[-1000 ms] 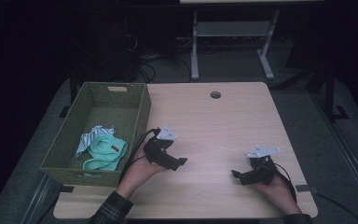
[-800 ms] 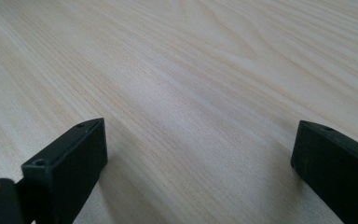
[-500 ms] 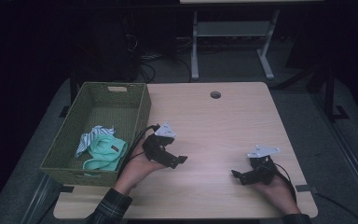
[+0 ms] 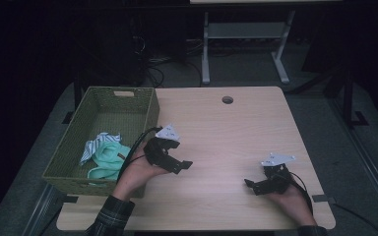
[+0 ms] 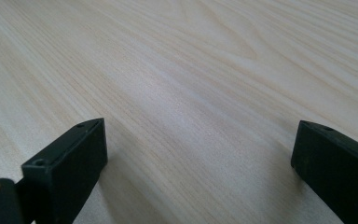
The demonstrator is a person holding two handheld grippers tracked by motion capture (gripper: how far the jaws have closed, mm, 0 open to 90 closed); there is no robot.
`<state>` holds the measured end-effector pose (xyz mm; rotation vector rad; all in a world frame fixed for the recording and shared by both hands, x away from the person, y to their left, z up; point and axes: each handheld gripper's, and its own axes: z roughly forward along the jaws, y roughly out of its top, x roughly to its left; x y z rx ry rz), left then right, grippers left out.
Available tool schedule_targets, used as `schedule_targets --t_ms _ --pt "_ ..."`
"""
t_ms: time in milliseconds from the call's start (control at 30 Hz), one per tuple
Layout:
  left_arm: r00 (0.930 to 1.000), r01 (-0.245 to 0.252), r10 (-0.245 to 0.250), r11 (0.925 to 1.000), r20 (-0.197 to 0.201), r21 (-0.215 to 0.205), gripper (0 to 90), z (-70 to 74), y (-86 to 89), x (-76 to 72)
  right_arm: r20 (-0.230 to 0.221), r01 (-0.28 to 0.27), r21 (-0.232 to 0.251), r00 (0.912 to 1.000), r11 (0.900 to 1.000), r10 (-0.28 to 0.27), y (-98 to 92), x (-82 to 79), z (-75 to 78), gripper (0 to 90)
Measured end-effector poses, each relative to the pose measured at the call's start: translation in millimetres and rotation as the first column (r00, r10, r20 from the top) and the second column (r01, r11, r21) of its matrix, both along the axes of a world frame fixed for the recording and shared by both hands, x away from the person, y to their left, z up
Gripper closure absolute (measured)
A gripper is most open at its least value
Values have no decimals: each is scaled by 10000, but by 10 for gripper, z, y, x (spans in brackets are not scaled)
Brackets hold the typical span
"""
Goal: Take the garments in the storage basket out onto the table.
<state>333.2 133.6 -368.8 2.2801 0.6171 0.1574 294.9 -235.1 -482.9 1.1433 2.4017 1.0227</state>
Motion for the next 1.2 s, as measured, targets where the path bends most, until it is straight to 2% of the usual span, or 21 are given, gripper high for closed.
schedule_targets --t_ms 100,467,600,700,933,1000,1200 --pt "9999 -76 75 9999 100 94 142 25 35 9 4 -11 -28 10000 10000 11 0 1 0 31" --pt "9997 -175 175 9998 149 -41 142 87 118 -6 0 -4 -23 10000 10000 4 1 0 0 31" --pt "9996 -154 153 9999 226 44 142 108 154 -2 -26 19 -7 10000 10000 -19 3 -1 2 31" --pt "9994 -285 286 9996 205 -48 142 121 188 -8 -18 11 -7 10000 10000 -11 3 -1 2 31" --pt "9990 -399 399 9992 203 28 142 145 295 5 -1 -7 -7 10000 10000 7 2 1 1 31" --pt "9985 -534 535 9985 129 -79 144 146 309 1 -19 11 -7 10000 10000 -11 3 -1 2 31" --pt "9975 -679 678 9977 184 41 144 172 400 16 6 -13 -9 10000 10000 13 2 1 1 31"
